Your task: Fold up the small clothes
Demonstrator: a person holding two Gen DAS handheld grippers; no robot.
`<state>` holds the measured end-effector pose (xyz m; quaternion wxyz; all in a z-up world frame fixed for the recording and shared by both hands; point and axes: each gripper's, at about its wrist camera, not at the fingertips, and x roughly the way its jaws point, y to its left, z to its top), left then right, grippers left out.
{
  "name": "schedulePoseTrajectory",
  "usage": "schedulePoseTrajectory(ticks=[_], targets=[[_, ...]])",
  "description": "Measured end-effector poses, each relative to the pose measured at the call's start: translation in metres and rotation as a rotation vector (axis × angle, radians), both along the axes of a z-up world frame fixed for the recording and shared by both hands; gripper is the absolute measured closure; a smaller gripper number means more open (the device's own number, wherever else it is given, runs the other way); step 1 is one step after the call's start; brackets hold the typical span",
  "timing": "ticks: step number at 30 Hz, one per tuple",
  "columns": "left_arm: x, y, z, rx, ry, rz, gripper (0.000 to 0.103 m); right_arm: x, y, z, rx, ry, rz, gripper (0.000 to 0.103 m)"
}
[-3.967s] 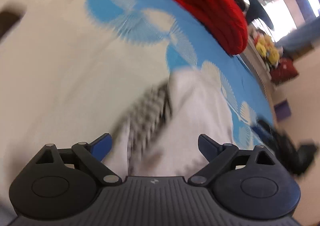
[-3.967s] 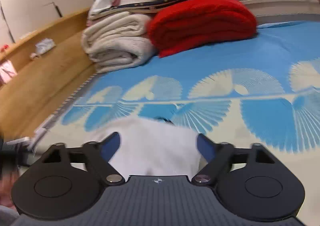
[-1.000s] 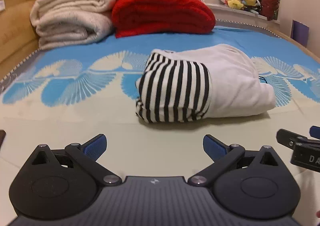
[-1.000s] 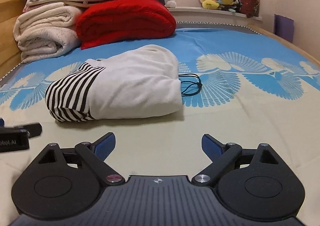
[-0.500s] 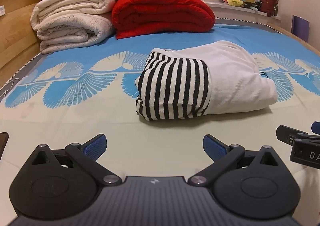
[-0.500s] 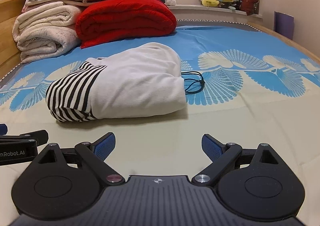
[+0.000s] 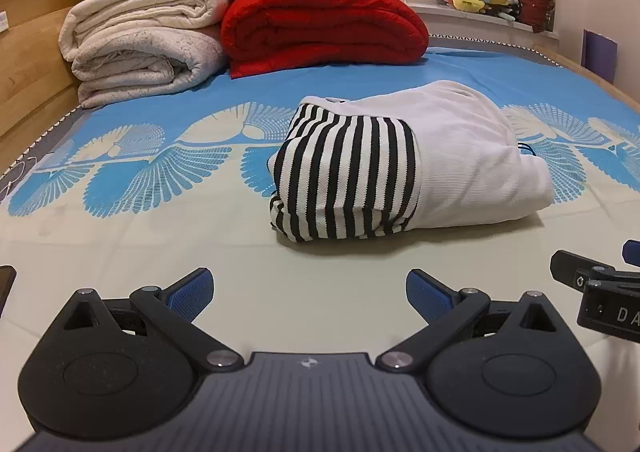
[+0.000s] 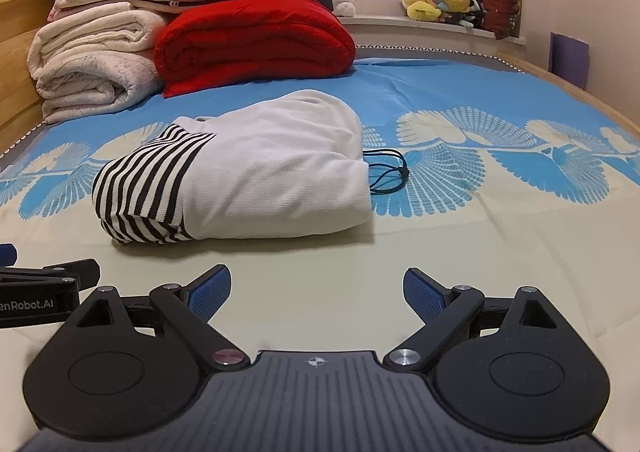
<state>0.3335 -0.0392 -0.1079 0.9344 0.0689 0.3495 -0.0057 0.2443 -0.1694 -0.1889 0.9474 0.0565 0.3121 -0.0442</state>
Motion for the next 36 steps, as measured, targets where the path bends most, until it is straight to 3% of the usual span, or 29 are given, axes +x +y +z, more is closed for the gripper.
schedulePoseTrajectory(ticks=[36], targets=[[0.0013,0.0010,-0.0020,0.010,0.006,0.010,0.001,-0.0005,0.0030,-0.0018,-0.007,0.013,0.017,0.009]])
